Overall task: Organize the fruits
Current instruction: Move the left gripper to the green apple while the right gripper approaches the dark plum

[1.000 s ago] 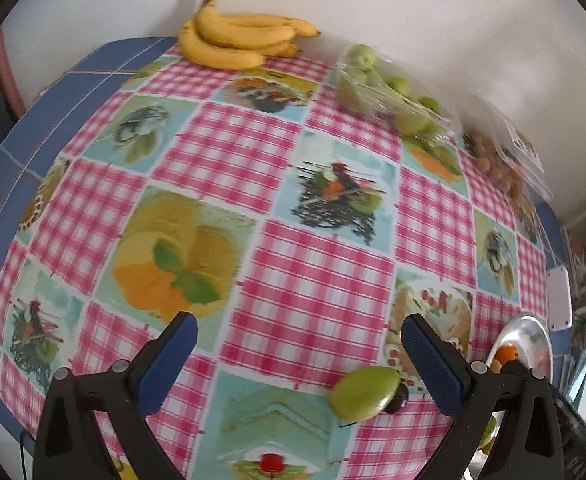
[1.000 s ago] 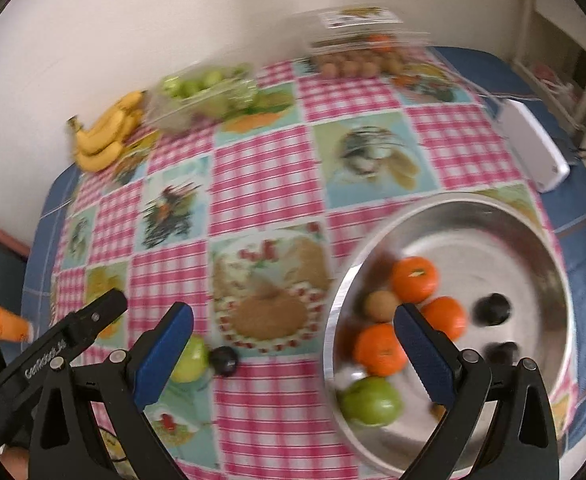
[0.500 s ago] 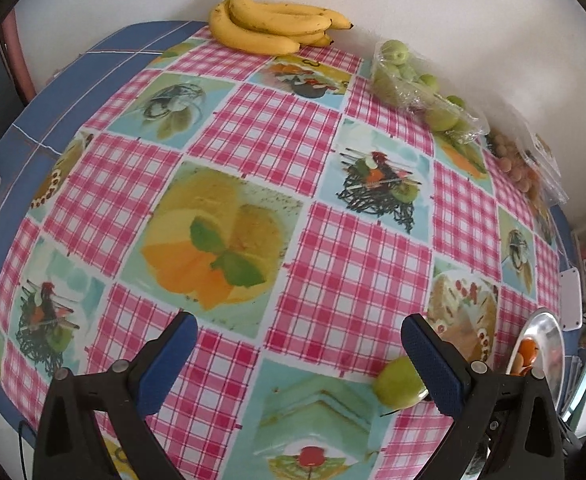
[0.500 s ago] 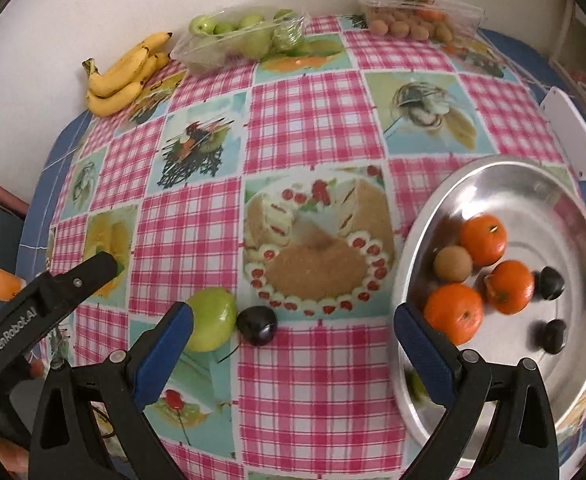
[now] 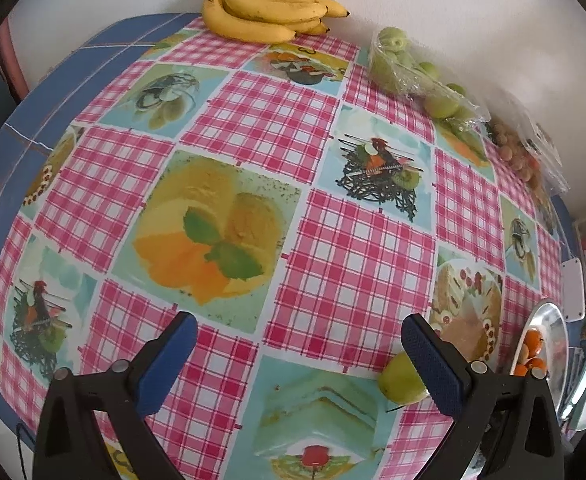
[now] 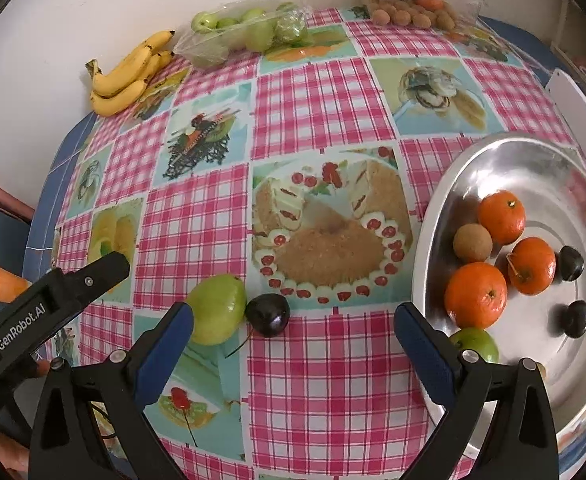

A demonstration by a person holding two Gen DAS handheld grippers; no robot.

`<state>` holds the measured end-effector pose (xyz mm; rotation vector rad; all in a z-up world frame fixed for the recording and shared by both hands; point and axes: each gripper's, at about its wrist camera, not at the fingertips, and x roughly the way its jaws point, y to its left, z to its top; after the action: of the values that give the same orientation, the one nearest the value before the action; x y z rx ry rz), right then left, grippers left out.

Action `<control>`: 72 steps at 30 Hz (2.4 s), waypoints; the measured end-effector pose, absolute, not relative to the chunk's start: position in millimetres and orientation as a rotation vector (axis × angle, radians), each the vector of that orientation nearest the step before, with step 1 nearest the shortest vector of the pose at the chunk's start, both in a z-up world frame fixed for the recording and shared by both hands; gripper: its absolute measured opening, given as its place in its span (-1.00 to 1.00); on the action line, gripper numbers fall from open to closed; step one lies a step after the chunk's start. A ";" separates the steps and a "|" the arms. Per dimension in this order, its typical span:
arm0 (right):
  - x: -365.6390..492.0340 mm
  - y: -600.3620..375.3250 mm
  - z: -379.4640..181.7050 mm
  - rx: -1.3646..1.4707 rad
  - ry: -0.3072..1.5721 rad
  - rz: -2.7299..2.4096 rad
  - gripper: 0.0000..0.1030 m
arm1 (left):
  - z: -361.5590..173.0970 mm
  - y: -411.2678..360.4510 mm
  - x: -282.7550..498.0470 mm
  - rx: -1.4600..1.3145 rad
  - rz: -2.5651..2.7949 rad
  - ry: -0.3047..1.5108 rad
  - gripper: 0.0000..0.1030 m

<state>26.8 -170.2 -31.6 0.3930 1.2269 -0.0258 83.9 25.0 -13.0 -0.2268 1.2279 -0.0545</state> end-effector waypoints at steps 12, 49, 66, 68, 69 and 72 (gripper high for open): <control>27.3 -169.6 -36.8 0.396 1.242 -0.021 0.94 | -16.1 8.1 89.4 -0.192 -0.109 1.258 1.00; 26.6 -168.8 -44.2 0.382 1.300 -0.045 0.07 | -42.8 -35.2 84.1 -0.297 -0.308 1.414 0.55; 29.7 -165.4 -39.6 0.392 1.276 -0.021 0.07 | -25.5 23.8 94.6 -0.335 -0.059 1.290 0.57; 31.7 -162.6 -40.0 0.389 1.275 -0.014 0.07 | -22.6 25.0 95.0 -0.345 -0.070 1.282 0.57; 32.8 -161.1 -40.6 0.386 1.275 -0.009 0.07 | -21.7 22.1 95.3 -0.343 -0.079 1.279 0.57; 36.2 -157.8 -42.7 0.380 1.278 0.000 0.04 | -19.0 12.4 97.4 -0.327 -0.122 1.274 0.57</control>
<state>36.2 -157.8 -42.7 0.3802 1.2776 -0.0003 97.4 12.4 -19.0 -0.3268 1.2741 -0.1224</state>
